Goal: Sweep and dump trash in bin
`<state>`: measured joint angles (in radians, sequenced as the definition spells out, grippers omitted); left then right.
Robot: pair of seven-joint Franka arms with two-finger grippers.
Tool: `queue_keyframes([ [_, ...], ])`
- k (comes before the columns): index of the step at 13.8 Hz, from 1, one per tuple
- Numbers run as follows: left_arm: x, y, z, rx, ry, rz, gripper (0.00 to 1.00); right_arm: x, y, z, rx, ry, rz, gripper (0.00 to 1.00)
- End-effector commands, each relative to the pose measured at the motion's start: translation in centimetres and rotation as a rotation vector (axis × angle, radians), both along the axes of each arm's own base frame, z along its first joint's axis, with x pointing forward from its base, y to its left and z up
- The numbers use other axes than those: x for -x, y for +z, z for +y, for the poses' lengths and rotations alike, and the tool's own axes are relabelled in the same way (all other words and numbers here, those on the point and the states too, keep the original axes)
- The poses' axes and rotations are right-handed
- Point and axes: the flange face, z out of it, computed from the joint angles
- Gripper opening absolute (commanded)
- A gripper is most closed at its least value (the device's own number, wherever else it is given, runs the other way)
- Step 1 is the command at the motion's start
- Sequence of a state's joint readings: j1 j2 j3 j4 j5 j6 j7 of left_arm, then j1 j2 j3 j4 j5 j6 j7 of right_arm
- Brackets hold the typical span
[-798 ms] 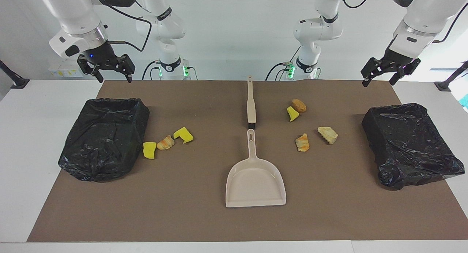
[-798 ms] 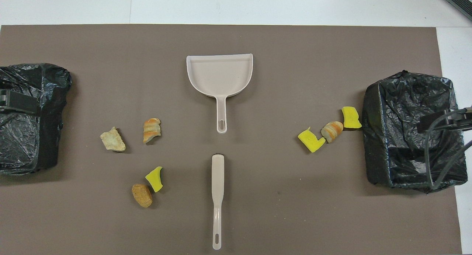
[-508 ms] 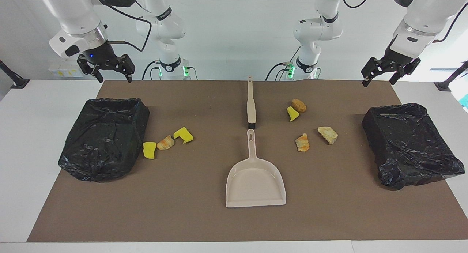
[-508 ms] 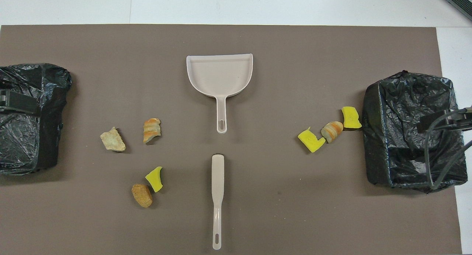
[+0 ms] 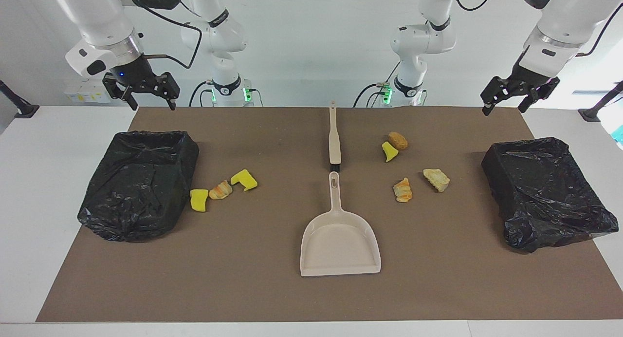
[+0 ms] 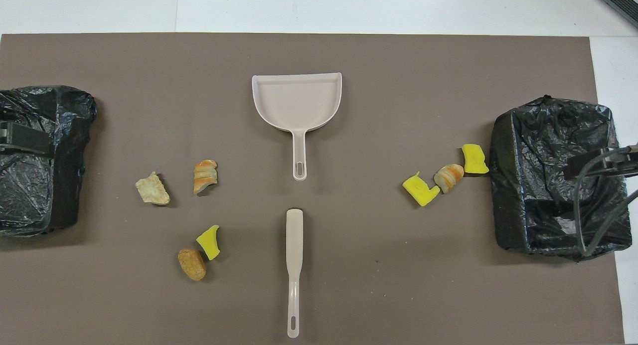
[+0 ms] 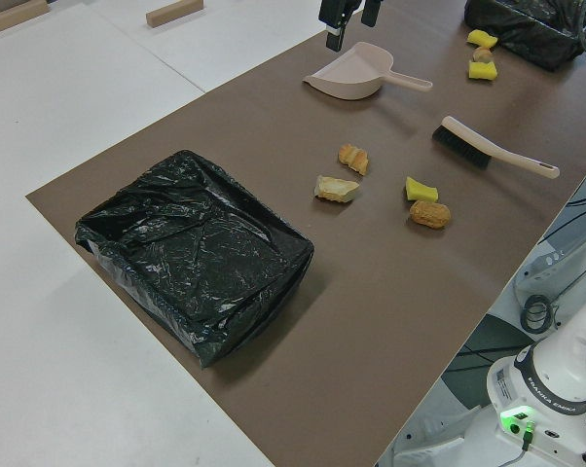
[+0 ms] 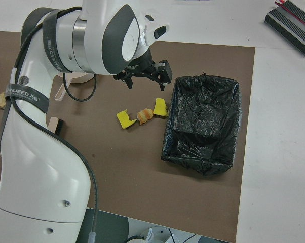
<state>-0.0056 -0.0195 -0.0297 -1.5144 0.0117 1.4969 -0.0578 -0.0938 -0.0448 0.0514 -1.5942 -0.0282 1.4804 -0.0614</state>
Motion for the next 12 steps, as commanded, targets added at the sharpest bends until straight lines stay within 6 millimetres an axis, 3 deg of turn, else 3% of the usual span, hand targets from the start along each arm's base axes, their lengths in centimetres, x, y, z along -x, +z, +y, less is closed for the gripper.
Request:
queue_keyframes([
  [1, 1.0, 0.5, 0.3, -0.012, 0.008, 0.002, 1.00, 0.5, 0.3, 0.1, -0.009, -0.020, -0.001, 1.00],
  [7, 1.4, 0.4, -0.5, -0.013, -0.012, 0.011, 1.00, 0.5, 0.2, 0.5, -0.010, -0.007, 0.004, 1.00],
  [12, 2.6, -0.8, -0.8, -0.013, -0.005, 0.030, 1.00, 0.8, -0.3, 1.7, -0.006, 0.017, -0.029, 1.00],
])
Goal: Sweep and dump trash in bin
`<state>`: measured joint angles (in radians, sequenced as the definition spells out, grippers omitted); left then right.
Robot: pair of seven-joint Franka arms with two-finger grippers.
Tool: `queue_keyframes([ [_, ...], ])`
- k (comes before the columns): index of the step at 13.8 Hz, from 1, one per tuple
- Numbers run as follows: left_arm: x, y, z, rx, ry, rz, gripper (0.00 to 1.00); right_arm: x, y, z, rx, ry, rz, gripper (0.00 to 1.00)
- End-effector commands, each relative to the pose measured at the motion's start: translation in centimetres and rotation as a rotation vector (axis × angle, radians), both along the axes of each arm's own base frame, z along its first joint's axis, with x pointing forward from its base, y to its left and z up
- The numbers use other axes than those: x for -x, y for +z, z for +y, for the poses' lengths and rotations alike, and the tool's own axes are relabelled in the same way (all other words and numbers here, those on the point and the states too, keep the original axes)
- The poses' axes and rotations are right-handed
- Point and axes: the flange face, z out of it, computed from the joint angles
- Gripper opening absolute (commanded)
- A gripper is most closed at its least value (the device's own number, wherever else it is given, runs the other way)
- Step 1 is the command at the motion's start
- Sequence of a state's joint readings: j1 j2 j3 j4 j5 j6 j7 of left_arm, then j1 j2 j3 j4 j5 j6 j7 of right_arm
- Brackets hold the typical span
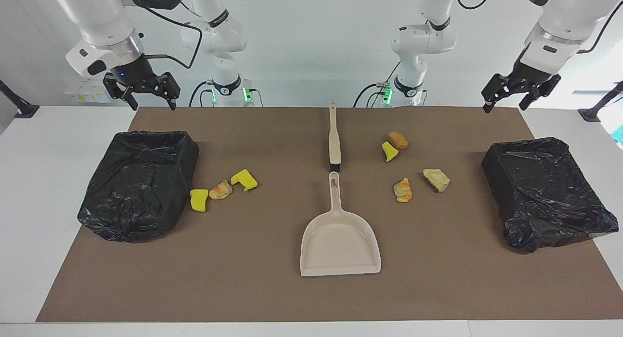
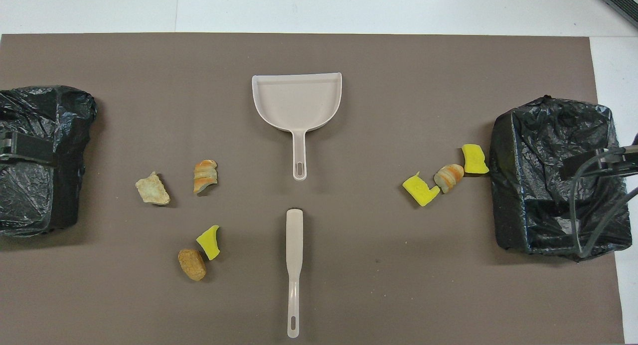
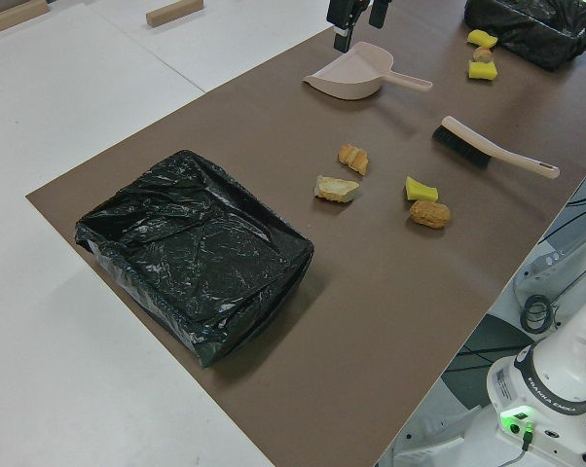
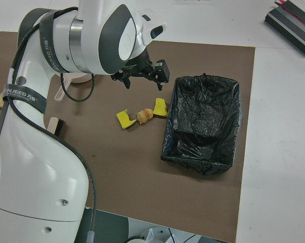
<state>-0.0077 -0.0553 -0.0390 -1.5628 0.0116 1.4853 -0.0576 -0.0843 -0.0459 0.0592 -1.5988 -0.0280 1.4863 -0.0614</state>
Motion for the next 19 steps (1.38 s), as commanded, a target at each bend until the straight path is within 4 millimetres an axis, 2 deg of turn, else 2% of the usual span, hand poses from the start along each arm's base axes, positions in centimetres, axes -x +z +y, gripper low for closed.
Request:
queue_keyframes([
  [1, 1.3, -0.5, -0.3, -0.009, 0.005, 0.006, 1.00, 1.0, -1.1, 1.3, -0.005, 0.014, -0.036, 1.00],
  [3, 1.6, -1.1, -0.8, -0.007, -0.003, 0.017, 1.00, 0.5, -3.3, 1.6, -0.006, 0.095, -0.040, 1.00],
  [5, 2.1, -2.0, -1.5, -0.009, -0.016, 0.022, 1.00, -0.1, -4.1, 1.5, -0.012, 0.215, -0.061, 1.00],
  [8, 2.7, -3.7, -2.8, -0.009, -0.042, 0.029, 1.00, -1.3, -5.9, 2.1, -0.018, 0.231, -0.035, 1.00],
  [10, 3.5, -4.3, -4.9, -0.009, -0.083, 0.023, 1.00, -2.4, -7.9, 4.0, -0.027, 0.246, -0.014, 1.00],
  [13, 4.5, -6.2, -7.7, -0.011, -0.133, 0.019, 1.00, -4.3, -10.9, 7.2, -0.085, 0.174, 0.006, 1.00],
  [16, 5.2, -6.9, -10.9, -0.014, -0.108, 0.017, 1.00, -6.2, -13.1, 9.2, -0.107, 0.160, 0.011, 1.00],
  [19, 6.9, -8.0, -14.9, -0.021, -0.120, 0.031, 1.00, -7.4, -15.8, 13.3, -0.109, 0.141, 0.004, 1.00],
])
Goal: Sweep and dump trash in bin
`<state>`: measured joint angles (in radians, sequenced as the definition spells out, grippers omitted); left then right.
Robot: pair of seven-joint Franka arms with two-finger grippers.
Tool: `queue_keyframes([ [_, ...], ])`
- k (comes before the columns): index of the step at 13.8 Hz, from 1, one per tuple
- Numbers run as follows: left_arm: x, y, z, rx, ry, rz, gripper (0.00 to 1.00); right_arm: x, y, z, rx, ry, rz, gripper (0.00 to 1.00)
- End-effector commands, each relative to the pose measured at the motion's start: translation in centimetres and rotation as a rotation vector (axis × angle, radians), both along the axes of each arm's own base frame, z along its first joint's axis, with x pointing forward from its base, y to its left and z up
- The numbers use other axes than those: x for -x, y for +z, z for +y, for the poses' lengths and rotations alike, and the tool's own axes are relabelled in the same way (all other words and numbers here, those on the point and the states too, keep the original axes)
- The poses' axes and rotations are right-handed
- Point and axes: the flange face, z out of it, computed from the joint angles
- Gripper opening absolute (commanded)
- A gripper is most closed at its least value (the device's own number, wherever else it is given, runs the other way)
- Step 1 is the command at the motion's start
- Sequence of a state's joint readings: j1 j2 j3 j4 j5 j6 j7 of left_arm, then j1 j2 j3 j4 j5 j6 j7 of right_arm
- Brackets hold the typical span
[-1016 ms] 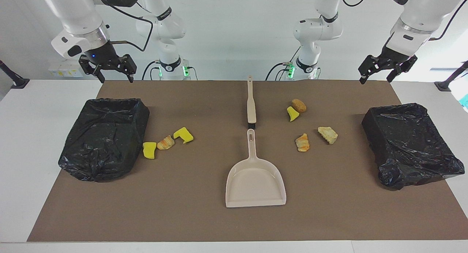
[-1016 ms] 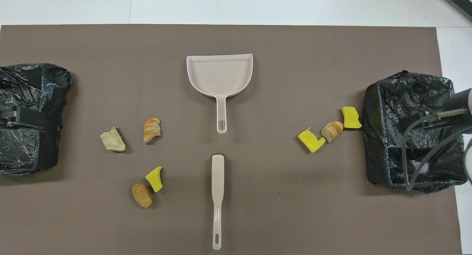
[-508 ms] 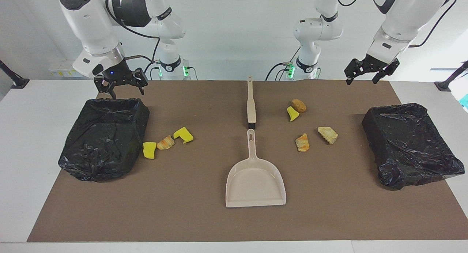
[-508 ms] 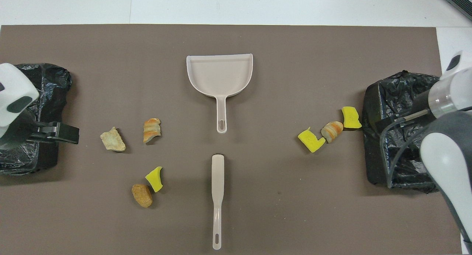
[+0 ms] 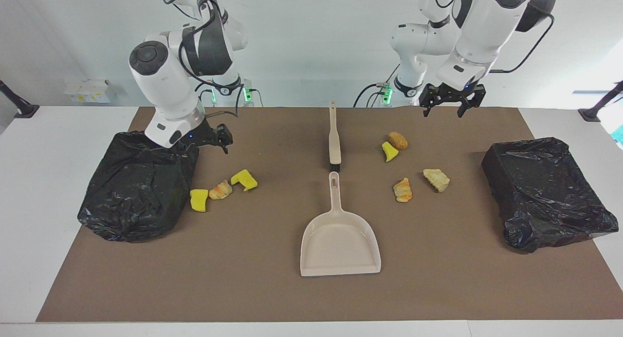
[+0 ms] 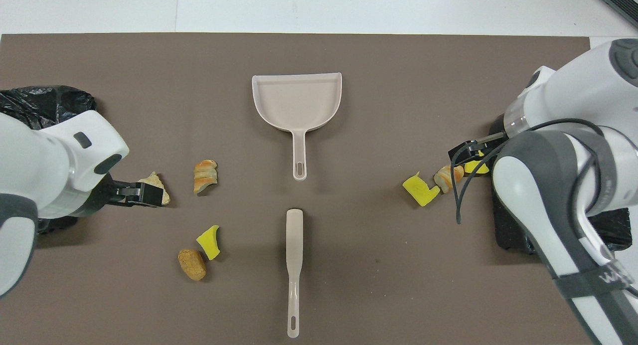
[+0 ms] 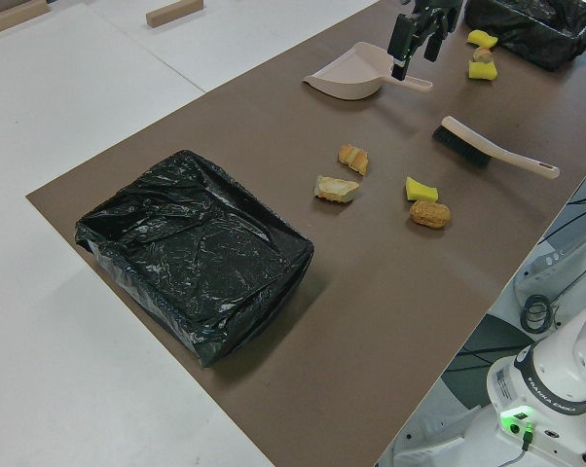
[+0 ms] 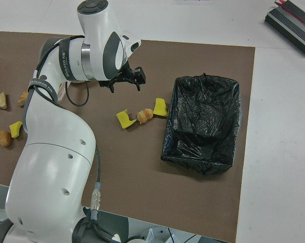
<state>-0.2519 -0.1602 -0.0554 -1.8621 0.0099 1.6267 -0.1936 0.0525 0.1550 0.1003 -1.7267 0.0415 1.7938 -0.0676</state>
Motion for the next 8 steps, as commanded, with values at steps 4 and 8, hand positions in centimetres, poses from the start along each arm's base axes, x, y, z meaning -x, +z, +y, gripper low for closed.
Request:
queue_keyframes([
  [4, 5.2, -3.1, -8.5, 0.014, 0.025, -0.027, 1.00, -2.4, -3.7, 9.7, -0.032, -0.123, -0.043, 1.00],
  [8, 9.5, -6.5, -12.6, 0.023, 0.029, -0.014, 1.00, -3.5, -5.6, 15.3, -0.120, -0.184, -0.048, 1.00],
])
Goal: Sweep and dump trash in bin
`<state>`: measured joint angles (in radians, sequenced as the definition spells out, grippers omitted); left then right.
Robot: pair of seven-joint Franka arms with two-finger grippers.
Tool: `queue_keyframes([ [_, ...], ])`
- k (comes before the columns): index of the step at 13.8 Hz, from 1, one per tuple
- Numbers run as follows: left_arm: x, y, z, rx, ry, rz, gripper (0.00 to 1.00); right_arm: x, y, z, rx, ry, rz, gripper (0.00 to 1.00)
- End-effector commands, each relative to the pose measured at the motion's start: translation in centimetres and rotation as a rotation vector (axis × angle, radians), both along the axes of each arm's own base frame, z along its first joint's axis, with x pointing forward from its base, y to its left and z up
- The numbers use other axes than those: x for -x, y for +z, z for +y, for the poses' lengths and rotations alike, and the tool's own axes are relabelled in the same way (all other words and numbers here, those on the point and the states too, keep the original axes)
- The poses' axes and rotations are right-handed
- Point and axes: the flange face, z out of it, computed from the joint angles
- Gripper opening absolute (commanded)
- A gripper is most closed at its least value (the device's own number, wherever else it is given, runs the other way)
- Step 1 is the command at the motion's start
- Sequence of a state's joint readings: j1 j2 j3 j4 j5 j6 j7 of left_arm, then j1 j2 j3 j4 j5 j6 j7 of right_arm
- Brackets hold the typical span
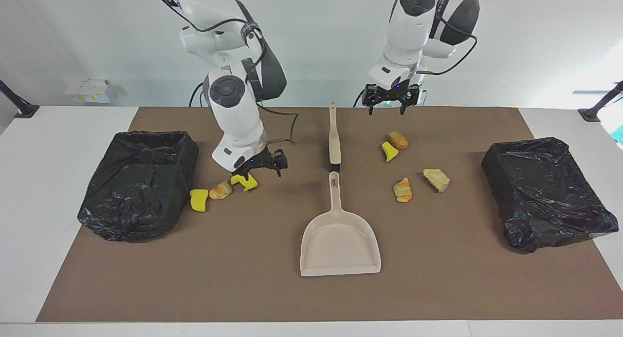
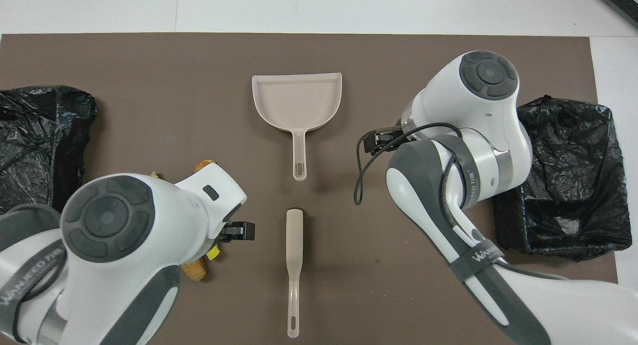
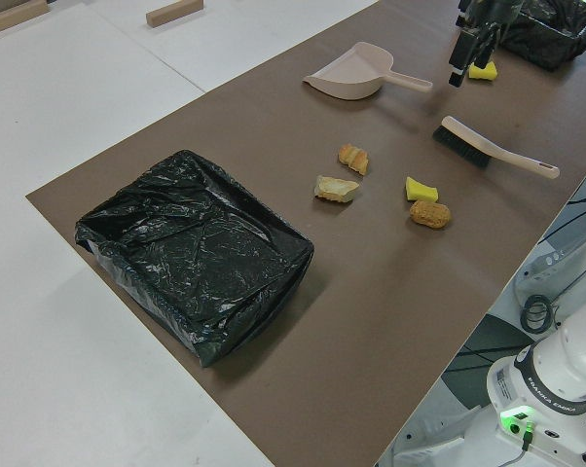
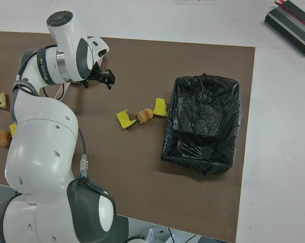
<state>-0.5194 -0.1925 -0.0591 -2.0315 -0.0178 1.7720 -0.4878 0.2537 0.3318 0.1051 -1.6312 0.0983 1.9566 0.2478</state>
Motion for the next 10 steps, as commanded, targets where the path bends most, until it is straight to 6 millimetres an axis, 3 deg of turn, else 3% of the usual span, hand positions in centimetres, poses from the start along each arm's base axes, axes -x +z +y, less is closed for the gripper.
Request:
queue_keyframes([
  [1, 3.9, -2.3, -1.5, 0.015, -0.027, -0.005, 1.00, -1.6, -0.9, 2.9, -0.063, -0.042, -0.030, 1.00],
  [6, 6.1, -5.0, -3.2, 0.000, -0.054, 0.011, 1.00, -3.4, -2.6, 11.5, -0.108, -0.098, -0.062, 1.00],
  [10, 9.3, -7.8, -6.5, -0.010, -0.016, 0.007, 1.00, -2.8, -5.1, 16.1, -0.123, -0.094, -0.064, 1.00],
])
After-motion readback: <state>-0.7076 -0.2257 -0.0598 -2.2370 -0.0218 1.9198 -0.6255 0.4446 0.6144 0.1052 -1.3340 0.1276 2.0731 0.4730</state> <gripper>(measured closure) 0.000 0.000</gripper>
